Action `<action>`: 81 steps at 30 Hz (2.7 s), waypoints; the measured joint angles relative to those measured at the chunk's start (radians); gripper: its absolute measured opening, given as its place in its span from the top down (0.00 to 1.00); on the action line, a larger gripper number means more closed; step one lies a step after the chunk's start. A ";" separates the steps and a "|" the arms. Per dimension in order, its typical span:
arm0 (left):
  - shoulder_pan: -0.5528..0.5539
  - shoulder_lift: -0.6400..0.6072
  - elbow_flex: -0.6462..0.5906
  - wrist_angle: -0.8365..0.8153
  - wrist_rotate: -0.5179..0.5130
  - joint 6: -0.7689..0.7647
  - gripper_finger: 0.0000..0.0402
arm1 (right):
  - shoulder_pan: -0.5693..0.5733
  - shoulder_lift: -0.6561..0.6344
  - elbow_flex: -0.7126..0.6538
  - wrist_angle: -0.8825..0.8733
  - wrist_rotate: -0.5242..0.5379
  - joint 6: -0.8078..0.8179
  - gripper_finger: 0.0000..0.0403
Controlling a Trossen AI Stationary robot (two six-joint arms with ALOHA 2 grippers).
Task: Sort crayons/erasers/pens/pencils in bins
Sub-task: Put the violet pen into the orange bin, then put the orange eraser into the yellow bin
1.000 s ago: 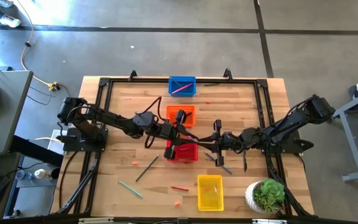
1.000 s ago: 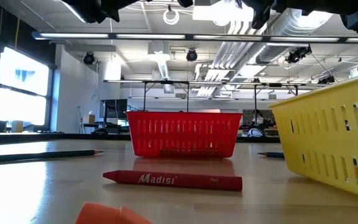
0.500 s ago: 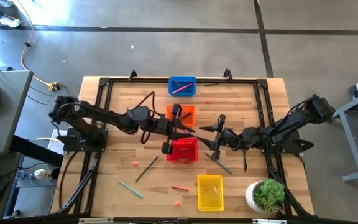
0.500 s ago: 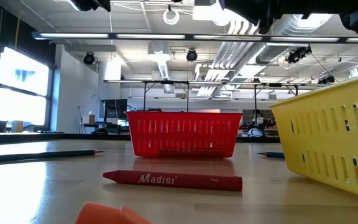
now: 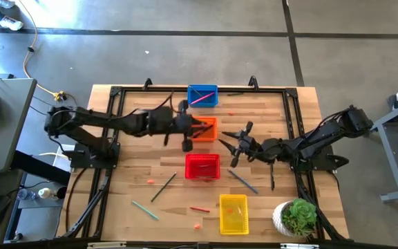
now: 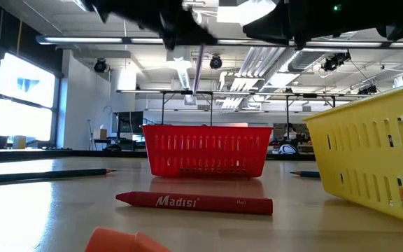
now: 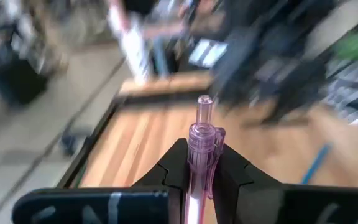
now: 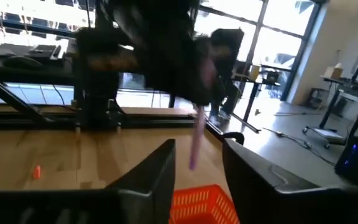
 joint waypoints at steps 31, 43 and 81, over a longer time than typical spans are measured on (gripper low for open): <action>0.202 0.455 0.428 -0.663 0.185 -0.063 0.91 | -0.020 -0.046 0.000 -0.087 -0.021 0.023 1.00; 0.189 0.451 0.428 -0.663 0.178 -0.077 0.73 | -0.018 -0.046 0.000 -0.098 -0.049 0.044 1.00; -0.128 -0.211 -0.646 0.697 0.174 -0.051 1.00 | 0.129 -0.040 0.416 -1.180 0.224 0.488 1.00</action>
